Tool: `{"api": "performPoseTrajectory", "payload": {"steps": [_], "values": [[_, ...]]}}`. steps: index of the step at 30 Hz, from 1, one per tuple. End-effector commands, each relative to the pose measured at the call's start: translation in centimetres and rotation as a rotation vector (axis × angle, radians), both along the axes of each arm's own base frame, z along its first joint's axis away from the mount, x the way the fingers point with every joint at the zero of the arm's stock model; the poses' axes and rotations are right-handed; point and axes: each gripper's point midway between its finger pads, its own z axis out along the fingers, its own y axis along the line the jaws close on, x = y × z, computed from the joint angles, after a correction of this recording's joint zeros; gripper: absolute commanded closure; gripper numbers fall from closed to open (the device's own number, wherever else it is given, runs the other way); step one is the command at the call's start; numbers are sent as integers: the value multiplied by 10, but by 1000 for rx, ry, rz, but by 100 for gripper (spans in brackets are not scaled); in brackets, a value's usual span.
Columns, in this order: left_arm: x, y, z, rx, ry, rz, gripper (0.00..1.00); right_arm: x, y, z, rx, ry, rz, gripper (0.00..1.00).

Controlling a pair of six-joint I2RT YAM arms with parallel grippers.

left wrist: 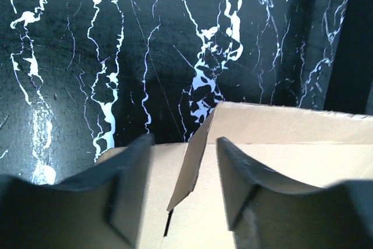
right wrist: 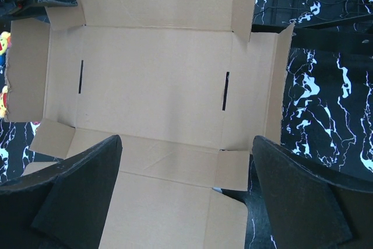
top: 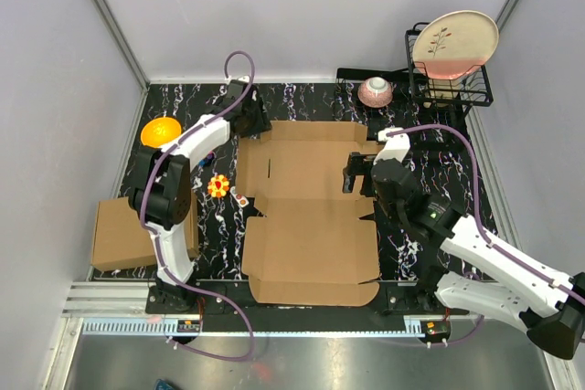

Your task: Fold the paper box

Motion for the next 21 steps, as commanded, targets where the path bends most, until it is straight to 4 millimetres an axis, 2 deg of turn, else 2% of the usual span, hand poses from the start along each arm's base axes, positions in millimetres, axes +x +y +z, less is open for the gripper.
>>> {"api": "performPoseTrajectory", "payload": {"steps": [1, 3, 7, 10, 12, 14, 15, 16, 19, 20, 21], "values": [[16, -4, 15, -15, -86, -6, 52, 1, -3, 30, 27, -58, 4, 0], [16, -3, 15, -18, -106, -9, 58, 0, -5, 30, 19, -63, 3, 0], [16, -2, 20, -4, -130, -25, 78, 1, -6, 32, 10, -68, -2, 0], [12, 0, 24, -1, -146, -29, 81, 2, -5, 30, 9, -65, -4, 0], [11, -1, 32, -5, -177, -37, 89, 3, -3, 30, 15, -60, -4, 0], [6, -1, 30, 3, -185, -46, 96, 3, -2, 29, 18, -56, -3, 0], [4, -1, 35, 1, -197, -46, 97, 4, -1, 29, 26, -57, -5, 0], [-3, -2, 29, 10, -191, -57, 99, 4, -1, 29, 28, -55, -4, 0], [-10, -8, 45, 2, -271, -85, 100, 5, 3, 28, 39, -53, 0, 0], [-15, -8, 39, 1, -286, -96, 100, 5, 4, 29, 44, -54, 4, 0], [-18, -10, 54, -13, -341, -106, 100, 5, 6, 30, 48, -53, 9, 1]]}}
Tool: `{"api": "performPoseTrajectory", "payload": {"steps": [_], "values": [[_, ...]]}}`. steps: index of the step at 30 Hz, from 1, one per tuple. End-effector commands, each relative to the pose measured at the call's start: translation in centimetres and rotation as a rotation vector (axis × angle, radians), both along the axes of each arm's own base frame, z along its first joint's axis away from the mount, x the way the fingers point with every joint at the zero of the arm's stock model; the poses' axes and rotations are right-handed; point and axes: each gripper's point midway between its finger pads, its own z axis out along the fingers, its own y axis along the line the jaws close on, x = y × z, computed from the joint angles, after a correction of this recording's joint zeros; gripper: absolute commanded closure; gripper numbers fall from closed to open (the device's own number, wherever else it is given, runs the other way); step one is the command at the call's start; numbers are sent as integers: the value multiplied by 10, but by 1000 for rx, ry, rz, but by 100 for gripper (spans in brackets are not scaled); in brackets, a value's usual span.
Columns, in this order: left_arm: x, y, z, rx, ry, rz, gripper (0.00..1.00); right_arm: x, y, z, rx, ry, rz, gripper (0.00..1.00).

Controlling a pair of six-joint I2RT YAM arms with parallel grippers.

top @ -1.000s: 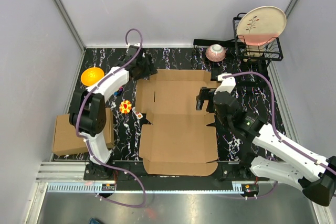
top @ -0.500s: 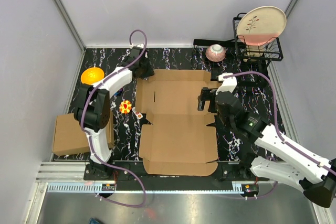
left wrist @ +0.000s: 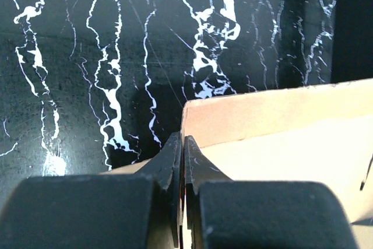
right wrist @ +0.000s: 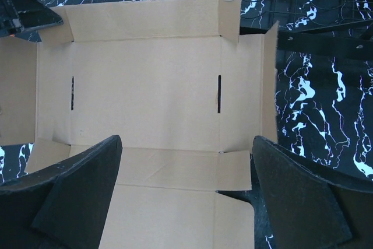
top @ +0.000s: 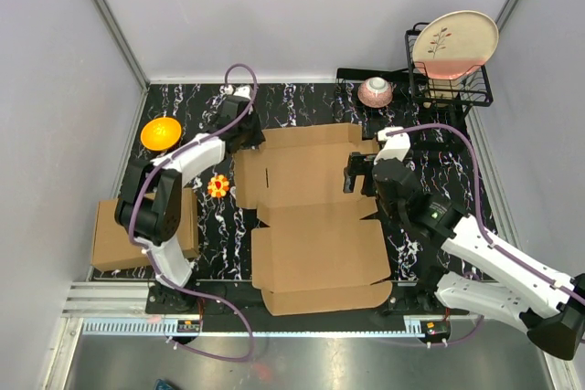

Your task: Fold the paper box

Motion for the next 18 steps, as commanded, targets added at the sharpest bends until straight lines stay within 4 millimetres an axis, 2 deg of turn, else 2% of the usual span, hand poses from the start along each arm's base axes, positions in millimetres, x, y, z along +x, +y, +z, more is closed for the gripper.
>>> {"api": "performPoseTrajectory", "payload": {"steps": [1, 3, 4, 6, 7, 9, 10, 14, 18], "values": [[-5, -13, 53, -33, -243, -61, 100, 7, 10, 26, 70, -39, 4, 1], [-9, -15, 73, -30, -332, -77, 100, 7, 12, 26, 75, -34, 1, 1], [-17, -16, 68, 13, -346, -98, 100, 9, 11, 28, 76, -35, -7, 2], [-24, -16, 85, 35, -426, -105, 100, 9, 10, 29, 83, -38, -18, 2], [-33, -15, 75, 82, -435, -121, 100, 9, 10, 30, 86, -42, -18, 2], [-39, -15, 93, 87, -529, -120, 100, 10, 9, 33, 87, -53, -23, 2], [-44, -11, 84, 126, -537, -119, 100, 11, 7, 33, 81, -56, -32, 2], [-42, -4, 101, 202, -619, -132, 100, 15, 8, 30, 52, -78, -23, 11], [-40, 0, 113, 335, -670, -207, 100, 14, 13, 28, 52, -65, 1, 11]]}}
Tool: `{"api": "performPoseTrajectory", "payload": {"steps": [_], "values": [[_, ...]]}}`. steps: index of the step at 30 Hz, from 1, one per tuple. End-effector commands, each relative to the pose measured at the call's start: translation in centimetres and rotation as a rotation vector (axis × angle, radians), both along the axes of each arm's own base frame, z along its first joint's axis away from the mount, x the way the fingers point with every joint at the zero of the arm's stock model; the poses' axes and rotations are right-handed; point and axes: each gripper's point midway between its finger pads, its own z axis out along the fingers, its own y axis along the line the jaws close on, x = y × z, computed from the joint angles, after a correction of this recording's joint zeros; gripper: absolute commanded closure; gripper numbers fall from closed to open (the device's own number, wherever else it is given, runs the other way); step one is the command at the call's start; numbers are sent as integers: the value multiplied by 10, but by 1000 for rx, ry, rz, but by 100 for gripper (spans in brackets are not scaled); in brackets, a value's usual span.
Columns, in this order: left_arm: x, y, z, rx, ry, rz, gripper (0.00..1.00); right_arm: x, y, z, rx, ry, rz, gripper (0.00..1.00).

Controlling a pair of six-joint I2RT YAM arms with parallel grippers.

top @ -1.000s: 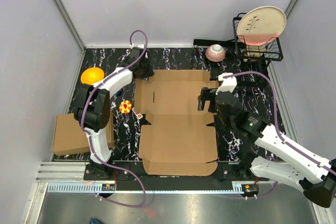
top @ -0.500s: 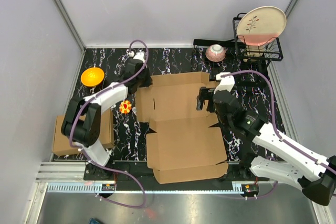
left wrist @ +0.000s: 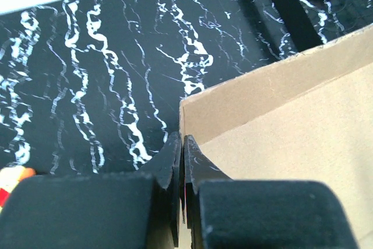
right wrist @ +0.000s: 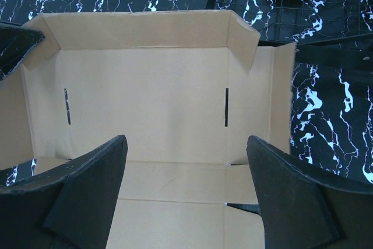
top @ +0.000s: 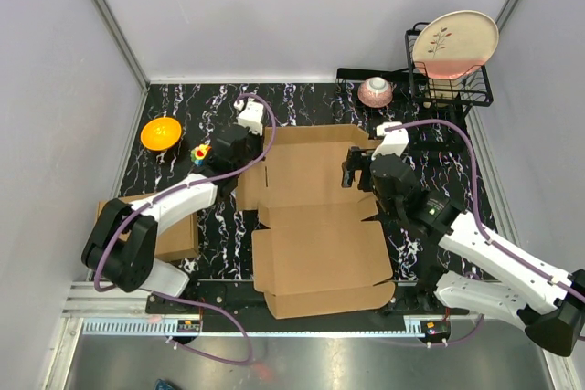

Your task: Fold the paper box

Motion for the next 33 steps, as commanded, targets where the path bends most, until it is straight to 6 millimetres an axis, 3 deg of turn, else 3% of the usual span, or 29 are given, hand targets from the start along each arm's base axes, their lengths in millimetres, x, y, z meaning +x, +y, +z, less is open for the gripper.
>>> {"api": "performPoseTrajectory", "payload": {"steps": [1, 6, 13, 17, 19, 23, 27, 33], "values": [[15, 11, 56, 130, -213, -14, 100, 6, 8, 16, 33, -36, 21, 11], [12, 5, 58, 194, -250, -93, 100, 6, 20, 5, 25, -5, 62, 11], [0, -37, 32, 82, -165, -297, 100, 5, 20, 11, 14, -13, 78, 10], [2, -39, 19, 43, -129, -294, 100, -3, 15, 11, 14, -2, 91, 10], [9, -31, 21, 31, -129, -266, 100, -9, 8, -1, 2, 27, 79, 10], [20, -19, 29, -20, -128, -237, 100, -22, -7, -59, -3, 136, 10, 11], [31, -11, 39, 5, -136, -221, 100, -30, -22, -93, 19, 215, -97, 12], [35, -13, 48, -12, -135, -237, 100, -45, -26, -149, 15, 362, -167, 14]]}}
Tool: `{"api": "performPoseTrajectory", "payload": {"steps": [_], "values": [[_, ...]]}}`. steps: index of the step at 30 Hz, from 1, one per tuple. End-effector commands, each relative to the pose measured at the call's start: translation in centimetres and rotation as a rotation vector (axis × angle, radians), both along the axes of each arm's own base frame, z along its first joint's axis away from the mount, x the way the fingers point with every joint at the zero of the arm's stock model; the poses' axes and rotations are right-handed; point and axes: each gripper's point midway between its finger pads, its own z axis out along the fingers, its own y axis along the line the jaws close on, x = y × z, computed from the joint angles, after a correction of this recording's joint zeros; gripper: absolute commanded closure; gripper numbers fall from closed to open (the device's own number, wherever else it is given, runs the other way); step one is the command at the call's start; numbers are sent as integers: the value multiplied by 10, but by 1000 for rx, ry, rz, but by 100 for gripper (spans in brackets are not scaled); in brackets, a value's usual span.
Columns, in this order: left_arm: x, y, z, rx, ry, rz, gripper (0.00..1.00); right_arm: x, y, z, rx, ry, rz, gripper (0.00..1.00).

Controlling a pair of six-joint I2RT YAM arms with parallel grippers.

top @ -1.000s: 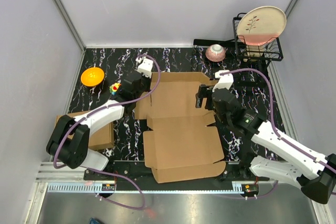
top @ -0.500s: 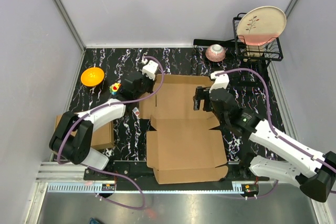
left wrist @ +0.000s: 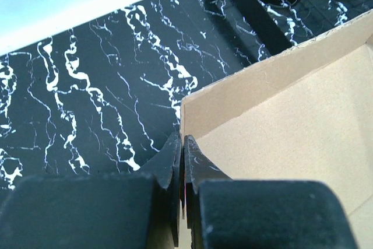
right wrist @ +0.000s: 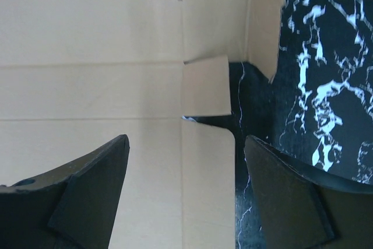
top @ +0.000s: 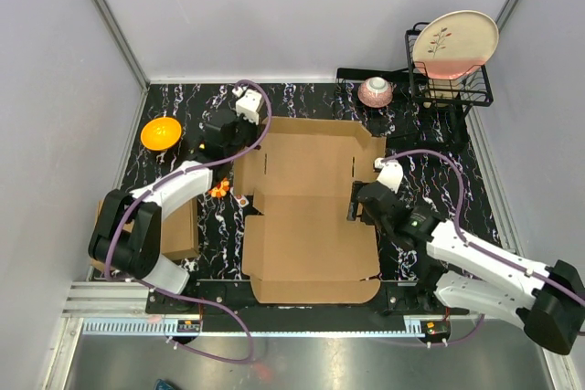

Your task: Fold the paper box

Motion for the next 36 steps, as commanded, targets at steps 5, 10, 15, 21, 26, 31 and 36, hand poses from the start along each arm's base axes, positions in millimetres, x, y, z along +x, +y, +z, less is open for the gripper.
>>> {"api": "performPoseTrajectory", "payload": {"steps": [5, 10, 15, 21, 26, 31, 36], "values": [[9, -13, 28, -54, -56, -48, 100, -19, 5, -62, 33, 198, -83, 13], [7, -17, 19, -61, -30, -60, 100, -31, 20, -84, 67, 293, -39, 15], [3, -23, 17, -58, -23, -73, 100, -45, 30, -103, 85, 400, -17, 15], [0, -24, 8, -49, -7, -69, 100, -63, 58, -102, 207, 432, 53, 18], [-1, -24, 2, -39, 0, -64, 100, -70, 80, -79, 250, 400, 133, 20], [-6, -24, 2, -34, 12, -60, 100, -48, 69, -33, 184, 260, 83, 16], [-22, -22, 3, -18, -8, -20, 100, -13, 34, 54, 75, -24, 42, 12]]}}
